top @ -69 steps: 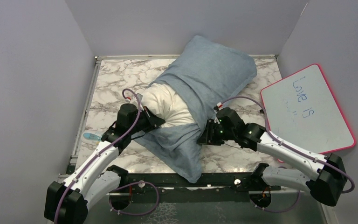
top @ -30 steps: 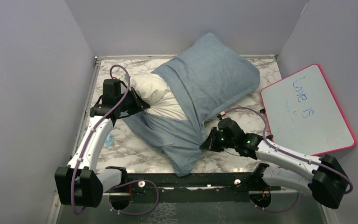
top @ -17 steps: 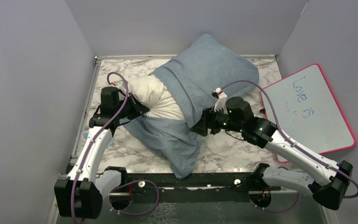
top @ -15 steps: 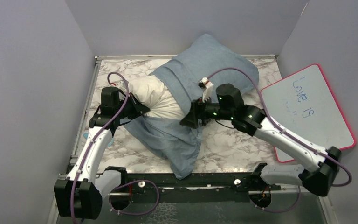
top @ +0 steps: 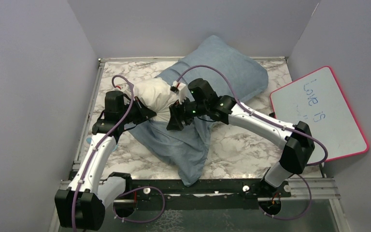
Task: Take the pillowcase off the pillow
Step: Remove the pillow from the pillowcase.
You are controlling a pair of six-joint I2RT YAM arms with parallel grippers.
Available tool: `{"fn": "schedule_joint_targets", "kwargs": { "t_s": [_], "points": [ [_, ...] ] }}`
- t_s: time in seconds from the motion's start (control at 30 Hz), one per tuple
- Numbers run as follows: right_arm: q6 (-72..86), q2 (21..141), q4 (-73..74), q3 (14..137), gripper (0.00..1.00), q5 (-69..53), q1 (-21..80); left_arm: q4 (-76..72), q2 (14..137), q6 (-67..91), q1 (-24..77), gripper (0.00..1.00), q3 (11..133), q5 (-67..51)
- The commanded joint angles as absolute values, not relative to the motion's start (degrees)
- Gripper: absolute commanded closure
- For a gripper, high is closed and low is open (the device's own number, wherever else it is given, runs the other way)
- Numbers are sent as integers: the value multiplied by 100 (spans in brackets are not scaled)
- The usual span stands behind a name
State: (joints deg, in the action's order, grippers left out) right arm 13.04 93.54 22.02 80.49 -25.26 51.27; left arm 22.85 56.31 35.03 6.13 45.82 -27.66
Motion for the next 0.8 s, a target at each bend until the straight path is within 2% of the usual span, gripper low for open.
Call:
{"fn": "schedule_joint_targets", "kwargs": {
  "t_s": [0.0, 0.13, 0.23, 0.4, 0.57, 0.77],
  "points": [
    [826, 9654, 2724, 8215, 39, -2943, 5379, 1880, 5468, 3671, 655, 100, 4694, -2996],
    [769, 9544, 2562, 7895, 58, -3464, 5968, 1879, 5597, 3731, 668, 100, 4718, -2866],
    [777, 9423, 2474, 7665, 64, -3836, 6382, 1872, 5735, 3797, 676, 100, 4789, -2812],
    [774, 9295, 2254, 6991, 63, -4338, 6823, 1758, 5819, 4000, 684, 100, 4864, -2676],
    [493, 9359, 2591, 6385, 64, -4093, 6978, 1709, 5873, 4093, 678, 100, 4983, -2512],
    [563, 9223, 2107, 5552, 64, -4262, 6978, 1730, 6253, 4186, 636, 100, 5520, -2440]
  ]
}}
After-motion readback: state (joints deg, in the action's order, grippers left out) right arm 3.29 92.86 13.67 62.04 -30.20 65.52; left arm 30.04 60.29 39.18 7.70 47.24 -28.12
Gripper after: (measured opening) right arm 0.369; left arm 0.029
